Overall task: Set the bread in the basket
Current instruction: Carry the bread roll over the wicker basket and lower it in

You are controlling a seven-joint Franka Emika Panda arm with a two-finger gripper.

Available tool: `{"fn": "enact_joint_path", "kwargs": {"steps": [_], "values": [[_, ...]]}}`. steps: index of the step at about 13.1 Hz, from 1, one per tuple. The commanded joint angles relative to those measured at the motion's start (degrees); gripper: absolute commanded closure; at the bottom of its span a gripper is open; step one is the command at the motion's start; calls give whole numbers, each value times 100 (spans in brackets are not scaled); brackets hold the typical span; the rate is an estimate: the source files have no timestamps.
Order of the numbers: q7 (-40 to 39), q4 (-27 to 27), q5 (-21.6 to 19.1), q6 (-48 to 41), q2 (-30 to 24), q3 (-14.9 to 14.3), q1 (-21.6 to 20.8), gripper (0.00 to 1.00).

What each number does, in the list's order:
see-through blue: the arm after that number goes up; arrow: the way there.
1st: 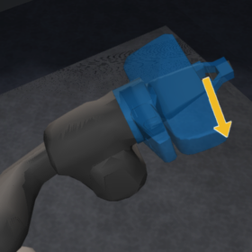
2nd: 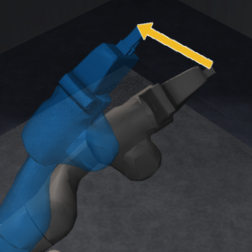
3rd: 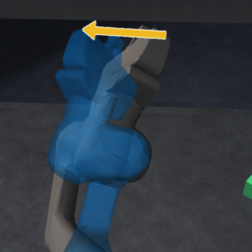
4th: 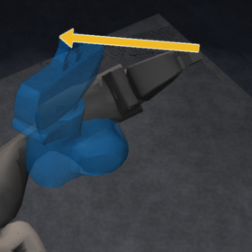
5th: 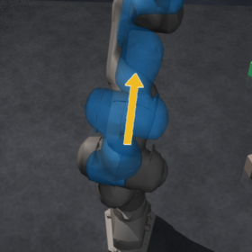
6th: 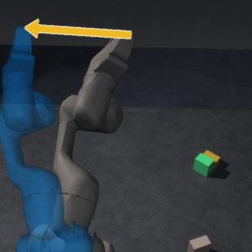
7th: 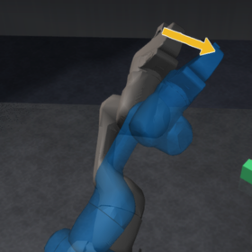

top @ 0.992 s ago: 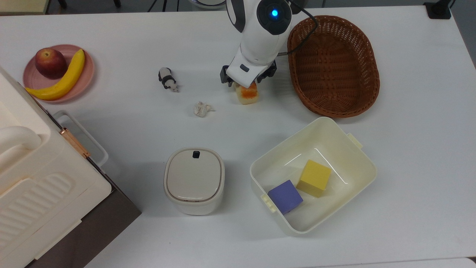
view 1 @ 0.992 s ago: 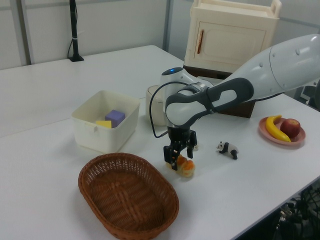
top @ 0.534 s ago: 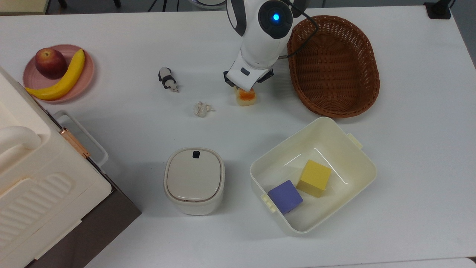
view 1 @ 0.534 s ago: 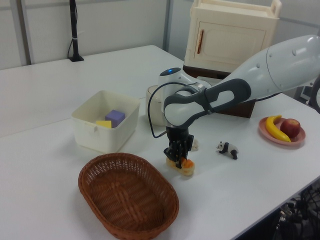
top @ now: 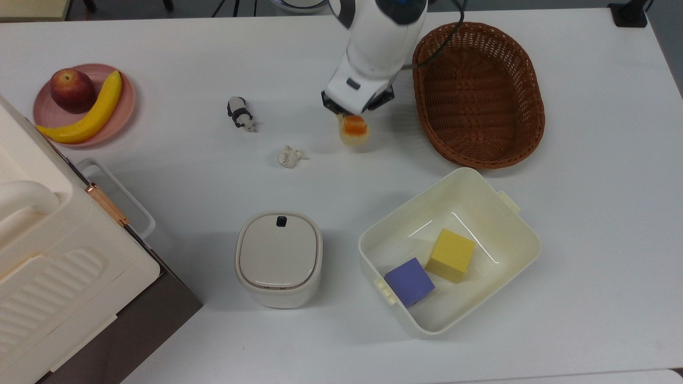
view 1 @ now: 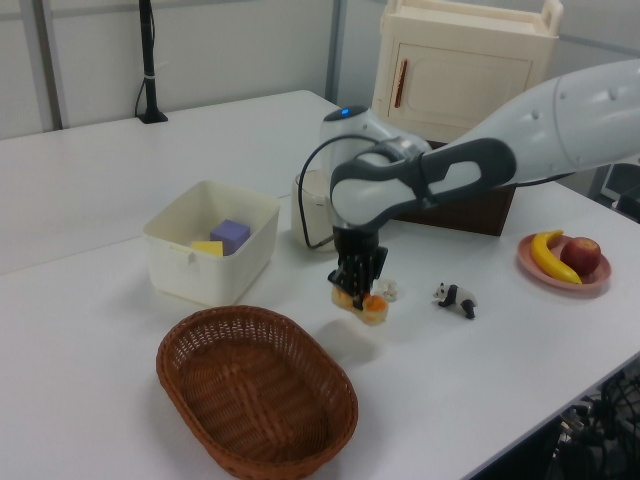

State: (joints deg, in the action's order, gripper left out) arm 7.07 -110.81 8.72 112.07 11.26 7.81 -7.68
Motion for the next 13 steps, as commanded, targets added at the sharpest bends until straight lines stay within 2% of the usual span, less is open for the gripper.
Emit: {"fn": "enact_joint_path", "kwargs": {"steps": [1, 3, 8, 13], "values": [[102, -64, 16, -448, -729, 237, -295, 87], [321, 190, -1, -791, -801, 475, -506, 86], [453, 375, -142, -774, -652, 520, -1200, 84], [866, 1289, -204, -757, 60, 520, -1614, 79]]}}
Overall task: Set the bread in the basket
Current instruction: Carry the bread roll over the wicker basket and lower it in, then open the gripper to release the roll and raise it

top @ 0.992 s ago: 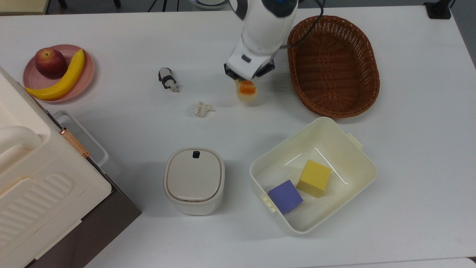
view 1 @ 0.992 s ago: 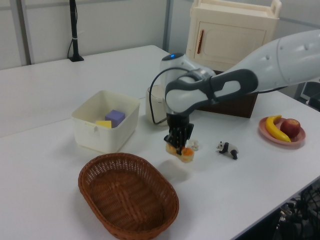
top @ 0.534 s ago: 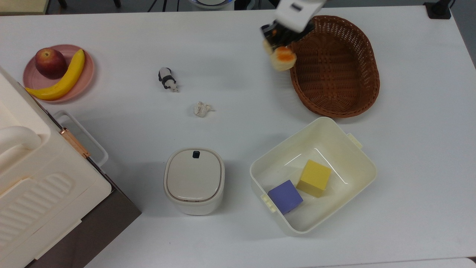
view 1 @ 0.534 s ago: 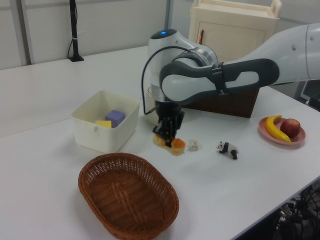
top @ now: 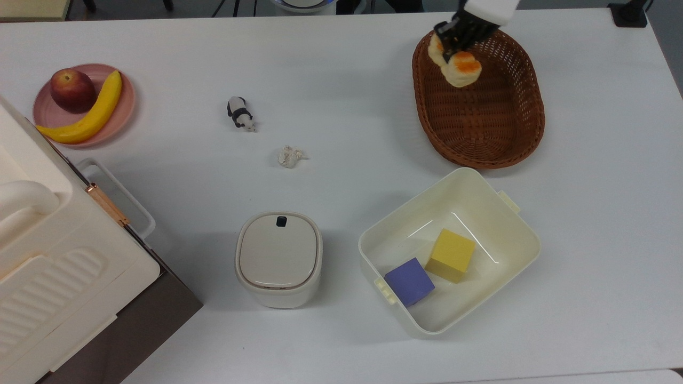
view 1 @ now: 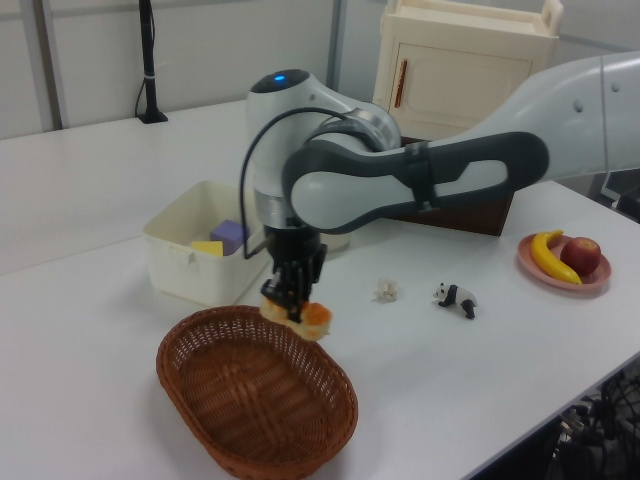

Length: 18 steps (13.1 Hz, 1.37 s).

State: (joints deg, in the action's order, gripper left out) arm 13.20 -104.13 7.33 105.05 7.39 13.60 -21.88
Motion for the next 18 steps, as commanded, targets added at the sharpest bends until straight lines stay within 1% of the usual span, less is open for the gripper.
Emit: {"fn": "enact_joint_path", "kwargs": {"steps": [1, 2, 3, 4, 9, 11, 12, 13, 14, 16, 17, 18], "values": [[314, 735, -65, -55, 483, -68, -255, 71], [332, 753, -47, -55, 544, -60, -307, 62], [332, 840, -39, -55, 597, -68, -386, 40], [332, 902, -56, -55, 667, -68, -439, 0], [341, 894, -21, -63, 659, -68, -475, 0], [646, 877, 49, -142, 449, -68, -431, 0], [666, 868, 171, -291, 309, -112, -370, 0], [640, 859, 251, -518, 133, -130, -196, 0], [631, 781, 269, -547, -86, -156, 50, 0], [561, 771, 278, -547, -246, -366, 350, 0], [404, 780, 269, -556, -342, -402, 560, 0], [80, 771, 234, -669, -517, -411, 954, 0]]}}
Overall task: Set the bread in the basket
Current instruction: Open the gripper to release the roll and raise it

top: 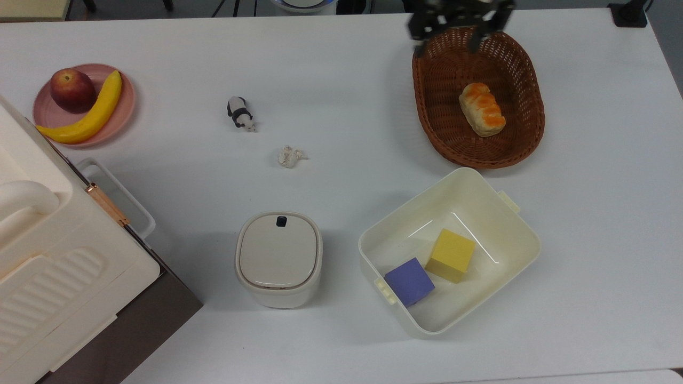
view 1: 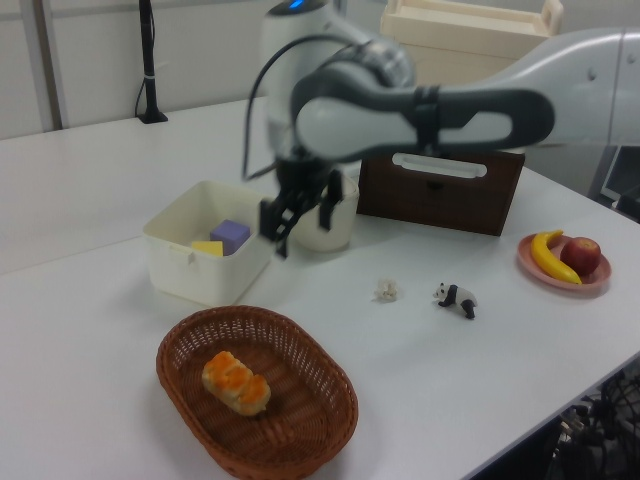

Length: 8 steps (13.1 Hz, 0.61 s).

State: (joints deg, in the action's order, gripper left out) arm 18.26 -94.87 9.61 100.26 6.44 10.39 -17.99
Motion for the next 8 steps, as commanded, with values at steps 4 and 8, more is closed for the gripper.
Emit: {"fn": "enact_joint_path", "kwargs": {"steps": [4, 8], "values": [[-1000, 109, -161, -902, -749, -203, 1560, 0], [-1105, 206, -706, -964, -925, -440, 2159, 0]]}}
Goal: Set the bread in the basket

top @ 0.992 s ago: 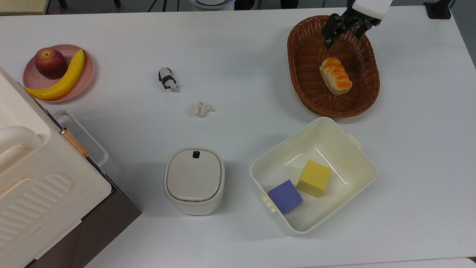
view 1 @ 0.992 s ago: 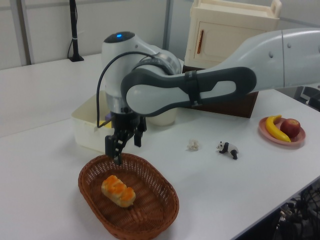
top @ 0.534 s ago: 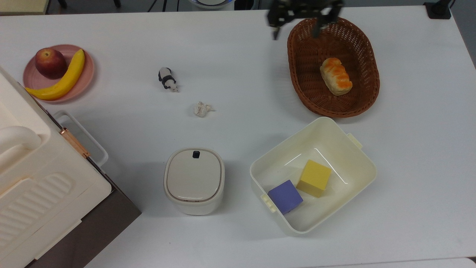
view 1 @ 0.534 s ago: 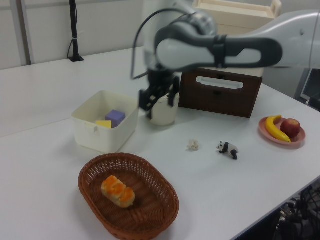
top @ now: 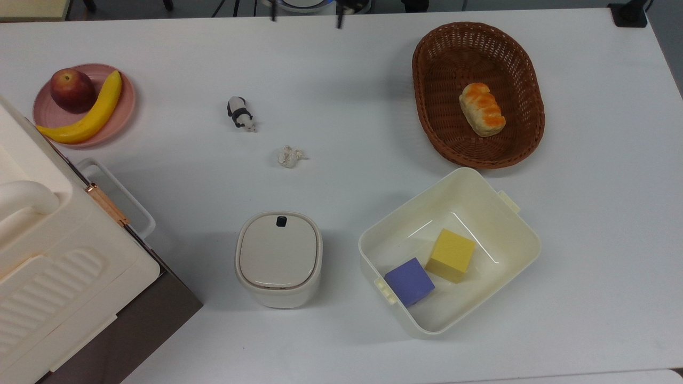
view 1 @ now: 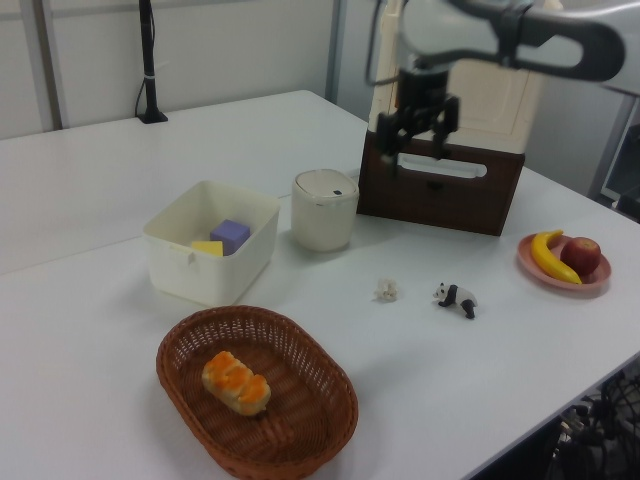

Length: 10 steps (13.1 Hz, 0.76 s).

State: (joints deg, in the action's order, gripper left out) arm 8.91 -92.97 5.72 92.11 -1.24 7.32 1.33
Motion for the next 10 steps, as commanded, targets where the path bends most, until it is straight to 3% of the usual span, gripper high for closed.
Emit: {"fn": "enact_joint_path", "kwargs": {"steps": [1, 4, 5, 7, 10], "values": [[-162, 15, -369, -149, -157, -291, 201, 0], [-319, 156, -764, -167, -166, -696, 175, 0], [-807, 156, -905, -385, -157, -784, 148, 0], [-1075, 156, -915, -545, -139, -890, -114, 0], [-1076, 156, -915, -519, -113, -1363, -606, 0]]}}
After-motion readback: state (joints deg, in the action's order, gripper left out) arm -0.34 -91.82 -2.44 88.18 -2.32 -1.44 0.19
